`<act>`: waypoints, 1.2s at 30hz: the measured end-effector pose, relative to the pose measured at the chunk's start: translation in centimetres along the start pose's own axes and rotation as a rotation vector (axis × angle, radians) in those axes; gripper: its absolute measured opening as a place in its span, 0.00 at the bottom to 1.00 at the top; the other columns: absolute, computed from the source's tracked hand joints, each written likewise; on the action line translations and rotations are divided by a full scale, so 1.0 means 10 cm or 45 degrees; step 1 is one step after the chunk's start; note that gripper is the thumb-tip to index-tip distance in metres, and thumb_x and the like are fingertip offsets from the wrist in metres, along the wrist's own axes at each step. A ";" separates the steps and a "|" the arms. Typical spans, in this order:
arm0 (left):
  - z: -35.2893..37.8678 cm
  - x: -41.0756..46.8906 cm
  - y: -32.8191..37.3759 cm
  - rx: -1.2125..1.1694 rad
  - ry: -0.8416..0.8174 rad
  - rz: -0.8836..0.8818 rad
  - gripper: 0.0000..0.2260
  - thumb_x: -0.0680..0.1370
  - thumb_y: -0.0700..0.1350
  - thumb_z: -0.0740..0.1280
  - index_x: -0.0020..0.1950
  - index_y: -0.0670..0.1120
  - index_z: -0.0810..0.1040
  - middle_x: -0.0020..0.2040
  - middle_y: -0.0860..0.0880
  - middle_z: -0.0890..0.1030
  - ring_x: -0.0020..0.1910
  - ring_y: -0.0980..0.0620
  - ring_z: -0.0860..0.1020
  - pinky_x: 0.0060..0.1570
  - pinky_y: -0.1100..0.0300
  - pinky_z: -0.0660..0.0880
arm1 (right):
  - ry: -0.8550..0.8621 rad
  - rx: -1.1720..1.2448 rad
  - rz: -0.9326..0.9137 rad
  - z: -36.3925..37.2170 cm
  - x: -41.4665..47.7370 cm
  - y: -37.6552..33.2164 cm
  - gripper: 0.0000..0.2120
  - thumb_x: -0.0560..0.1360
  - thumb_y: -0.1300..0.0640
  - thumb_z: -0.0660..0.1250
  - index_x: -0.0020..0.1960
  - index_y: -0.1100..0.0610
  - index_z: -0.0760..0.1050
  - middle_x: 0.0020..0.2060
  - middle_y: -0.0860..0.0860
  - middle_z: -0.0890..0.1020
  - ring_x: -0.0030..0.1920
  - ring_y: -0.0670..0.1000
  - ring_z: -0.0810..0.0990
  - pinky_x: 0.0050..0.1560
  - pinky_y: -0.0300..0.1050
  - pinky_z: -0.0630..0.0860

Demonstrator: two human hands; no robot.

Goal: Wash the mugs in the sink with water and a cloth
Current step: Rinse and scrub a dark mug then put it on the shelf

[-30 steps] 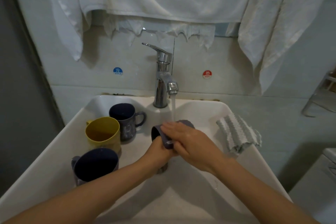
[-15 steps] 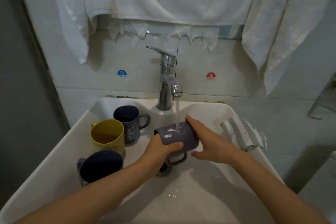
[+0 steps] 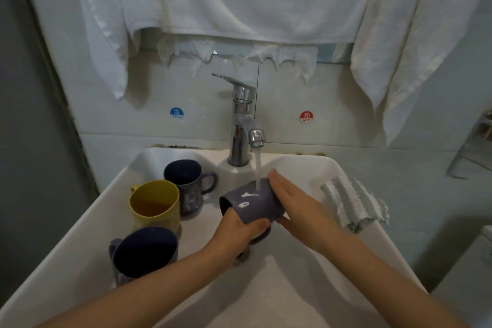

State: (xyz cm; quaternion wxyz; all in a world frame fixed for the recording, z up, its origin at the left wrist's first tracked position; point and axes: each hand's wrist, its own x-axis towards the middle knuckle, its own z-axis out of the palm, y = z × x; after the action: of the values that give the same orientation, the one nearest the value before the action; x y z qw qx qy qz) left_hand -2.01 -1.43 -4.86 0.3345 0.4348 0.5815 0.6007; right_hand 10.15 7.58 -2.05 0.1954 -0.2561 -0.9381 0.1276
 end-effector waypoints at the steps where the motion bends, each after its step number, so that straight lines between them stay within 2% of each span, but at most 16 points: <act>1: -0.01 0.00 0.02 -0.034 0.003 0.005 0.17 0.74 0.32 0.67 0.62 0.43 0.74 0.55 0.45 0.80 0.55 0.49 0.79 0.48 0.66 0.77 | 0.078 0.011 -0.008 0.06 0.00 -0.02 0.32 0.74 0.59 0.69 0.74 0.55 0.60 0.73 0.55 0.64 0.72 0.54 0.65 0.72 0.45 0.58; 2: -0.01 0.00 0.03 -0.066 0.009 0.005 0.16 0.74 0.31 0.67 0.60 0.42 0.75 0.54 0.44 0.81 0.55 0.48 0.79 0.47 0.66 0.77 | 0.096 -0.019 -0.047 0.13 0.02 -0.04 0.34 0.71 0.62 0.72 0.73 0.58 0.62 0.71 0.58 0.67 0.70 0.56 0.68 0.70 0.47 0.61; 4: -0.02 -0.01 0.03 -0.092 -0.002 0.022 0.17 0.73 0.28 0.65 0.61 0.40 0.74 0.55 0.43 0.80 0.55 0.48 0.79 0.49 0.64 0.77 | 0.044 -0.187 -0.162 0.14 0.02 -0.01 0.37 0.72 0.64 0.70 0.75 0.59 0.56 0.74 0.56 0.62 0.72 0.55 0.64 0.69 0.38 0.56; 6: -0.01 -0.01 0.01 -0.074 -0.010 0.034 0.20 0.73 0.29 0.66 0.63 0.39 0.73 0.58 0.43 0.79 0.57 0.49 0.78 0.52 0.64 0.76 | -0.005 -0.163 -0.035 0.03 -0.01 0.03 0.36 0.78 0.56 0.64 0.77 0.54 0.45 0.76 0.50 0.53 0.75 0.50 0.56 0.69 0.34 0.50; 8: -0.01 -0.01 -0.01 -0.087 -0.003 0.029 0.20 0.72 0.32 0.68 0.63 0.40 0.73 0.58 0.45 0.79 0.57 0.50 0.78 0.53 0.64 0.76 | -0.003 -0.206 0.050 -0.02 -0.01 0.13 0.36 0.79 0.55 0.61 0.77 0.54 0.41 0.77 0.49 0.49 0.76 0.49 0.52 0.69 0.33 0.46; 10: -0.02 -0.01 -0.01 -0.095 -0.010 0.023 0.19 0.73 0.32 0.67 0.63 0.41 0.73 0.57 0.45 0.80 0.58 0.49 0.78 0.54 0.63 0.76 | -0.007 -0.190 -0.081 -0.01 -0.01 0.04 0.35 0.77 0.60 0.64 0.77 0.58 0.47 0.76 0.53 0.52 0.76 0.52 0.54 0.70 0.36 0.46; 12: -0.06 -0.02 -0.01 -0.094 -0.031 0.041 0.20 0.72 0.34 0.68 0.64 0.41 0.73 0.57 0.46 0.80 0.57 0.50 0.78 0.56 0.61 0.76 | -0.059 -0.200 -0.157 0.06 -0.02 -0.01 0.35 0.71 0.62 0.71 0.73 0.64 0.59 0.72 0.61 0.63 0.71 0.60 0.65 0.69 0.48 0.56; 14: -0.07 -0.02 0.00 -0.104 -0.027 0.026 0.21 0.72 0.32 0.67 0.65 0.41 0.72 0.59 0.45 0.80 0.58 0.49 0.78 0.59 0.56 0.75 | -0.042 -0.239 -0.199 0.05 -0.02 0.00 0.36 0.67 0.62 0.74 0.71 0.65 0.63 0.69 0.62 0.68 0.67 0.62 0.70 0.67 0.54 0.61; 16: -0.04 0.00 0.00 -0.091 -0.018 0.024 0.21 0.73 0.30 0.66 0.65 0.41 0.72 0.58 0.44 0.80 0.58 0.48 0.78 0.59 0.56 0.75 | 0.007 -0.247 -0.174 -0.04 -0.01 0.01 0.37 0.73 0.58 0.69 0.76 0.60 0.53 0.75 0.56 0.59 0.73 0.55 0.62 0.73 0.44 0.56; 19: 0.00 0.00 -0.01 -0.064 -0.009 0.014 0.23 0.68 0.37 0.69 0.64 0.41 0.73 0.56 0.44 0.80 0.55 0.50 0.79 0.52 0.62 0.77 | -0.027 -0.224 -0.044 -0.10 -0.04 0.03 0.38 0.78 0.54 0.63 0.77 0.54 0.41 0.77 0.49 0.48 0.76 0.48 0.51 0.71 0.34 0.47; 21: 0.01 -0.02 0.04 -0.027 -0.025 -0.003 0.23 0.67 0.39 0.69 0.62 0.42 0.73 0.56 0.45 0.80 0.56 0.49 0.79 0.54 0.61 0.76 | -0.082 -0.251 -0.114 -0.07 -0.04 -0.03 0.36 0.77 0.58 0.62 0.77 0.55 0.43 0.77 0.50 0.49 0.76 0.49 0.50 0.73 0.37 0.46; 23: 0.01 -0.03 0.06 0.018 -0.021 0.000 0.20 0.72 0.34 0.69 0.63 0.41 0.73 0.58 0.44 0.79 0.59 0.46 0.77 0.58 0.57 0.75 | -0.164 -0.240 -0.220 -0.01 -0.03 -0.10 0.35 0.74 0.63 0.60 0.77 0.55 0.48 0.76 0.52 0.52 0.76 0.51 0.51 0.75 0.43 0.49; 26: 0.03 -0.01 0.10 0.052 -0.037 -0.002 0.18 0.76 0.30 0.64 0.66 0.34 0.68 0.64 0.38 0.73 0.65 0.42 0.71 0.65 0.53 0.70 | -0.170 -0.253 -0.237 -0.03 -0.03 -0.12 0.33 0.75 0.61 0.56 0.77 0.53 0.48 0.76 0.50 0.53 0.76 0.49 0.51 0.73 0.36 0.46; 32: -0.03 -0.07 0.11 -0.067 -0.062 -0.080 0.23 0.68 0.38 0.70 0.63 0.40 0.74 0.55 0.40 0.80 0.51 0.50 0.80 0.50 0.61 0.77 | -0.157 -0.305 -0.084 -0.15 -0.05 -0.08 0.35 0.77 0.56 0.60 0.77 0.52 0.43 0.77 0.48 0.49 0.76 0.47 0.49 0.65 0.29 0.38; 34: 0.00 -0.06 0.10 0.055 -0.061 -0.144 0.18 0.71 0.33 0.68 0.61 0.35 0.73 0.56 0.34 0.78 0.54 0.43 0.79 0.52 0.59 0.77 | -0.163 -0.288 -0.161 -0.11 -0.05 -0.14 0.36 0.76 0.58 0.61 0.77 0.52 0.46 0.77 0.49 0.51 0.76 0.48 0.51 0.69 0.32 0.41; 36: 0.03 -0.08 0.01 0.281 -0.082 -0.186 0.21 0.69 0.21 0.63 0.61 0.24 0.64 0.56 0.25 0.72 0.62 0.34 0.71 0.62 0.56 0.72 | -0.232 -0.191 -0.273 -0.03 -0.07 -0.25 0.37 0.74 0.62 0.62 0.77 0.50 0.48 0.76 0.48 0.53 0.76 0.47 0.51 0.75 0.39 0.48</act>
State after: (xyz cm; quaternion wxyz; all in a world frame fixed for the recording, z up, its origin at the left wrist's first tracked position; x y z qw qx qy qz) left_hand -1.34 -2.07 -4.87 0.3461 0.4445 0.6631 0.4929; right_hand 9.75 5.17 -1.19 0.1024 -0.1560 -0.9807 0.0583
